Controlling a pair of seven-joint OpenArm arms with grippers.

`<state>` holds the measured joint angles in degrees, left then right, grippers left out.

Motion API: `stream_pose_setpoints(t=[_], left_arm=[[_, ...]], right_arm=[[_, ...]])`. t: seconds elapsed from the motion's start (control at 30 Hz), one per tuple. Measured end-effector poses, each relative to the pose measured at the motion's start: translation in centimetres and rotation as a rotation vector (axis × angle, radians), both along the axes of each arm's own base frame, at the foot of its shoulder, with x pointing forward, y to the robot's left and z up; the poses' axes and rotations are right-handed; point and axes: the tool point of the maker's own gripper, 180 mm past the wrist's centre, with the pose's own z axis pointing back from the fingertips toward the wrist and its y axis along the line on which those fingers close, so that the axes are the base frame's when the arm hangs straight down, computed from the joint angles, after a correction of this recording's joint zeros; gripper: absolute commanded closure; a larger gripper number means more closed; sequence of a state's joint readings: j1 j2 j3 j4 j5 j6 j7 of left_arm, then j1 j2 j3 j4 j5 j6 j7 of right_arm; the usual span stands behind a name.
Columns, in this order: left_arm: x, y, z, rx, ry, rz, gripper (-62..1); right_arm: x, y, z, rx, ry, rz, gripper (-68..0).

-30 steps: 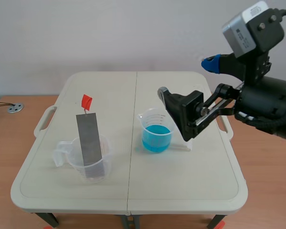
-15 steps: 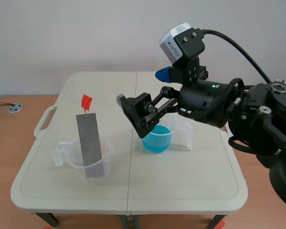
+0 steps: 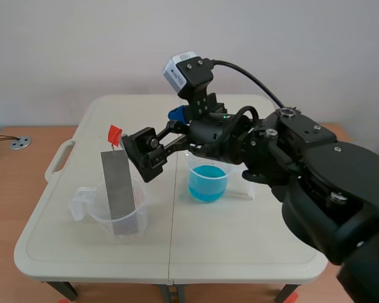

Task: Hold the metal plate by the orange handle, dip it into the blue solution, take it out and point at it, then put the plate back in the beaker on the left.
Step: 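Lift the metal plate out of the left beaker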

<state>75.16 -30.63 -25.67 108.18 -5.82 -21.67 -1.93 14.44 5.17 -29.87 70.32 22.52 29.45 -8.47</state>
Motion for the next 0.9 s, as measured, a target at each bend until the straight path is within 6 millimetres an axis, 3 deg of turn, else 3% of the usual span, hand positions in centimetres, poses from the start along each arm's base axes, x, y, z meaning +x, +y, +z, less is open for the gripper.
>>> stream_pose_setpoints(t=[0.4, 0.67, 0.9], left_arm=[[0.0, 0.0, 0.0, 0.0, 0.0, 0.0, -1.8], [0.0, 0.0, 0.0, 0.0, 0.0, 0.0, -1.8], [-0.1, 0.0, -0.1, 0.002, 0.008, -0.001, -1.8]], right_arm=[[0.5, 4.1, -0.5, 0.002, 0.017, 0.087, -66.3], [0.7, 5.2, -0.7, 0.022, 0.028, 0.09, -65.9], [0.5, 5.8, -0.7, 0.022, 0.025, 0.097, -47.5]])
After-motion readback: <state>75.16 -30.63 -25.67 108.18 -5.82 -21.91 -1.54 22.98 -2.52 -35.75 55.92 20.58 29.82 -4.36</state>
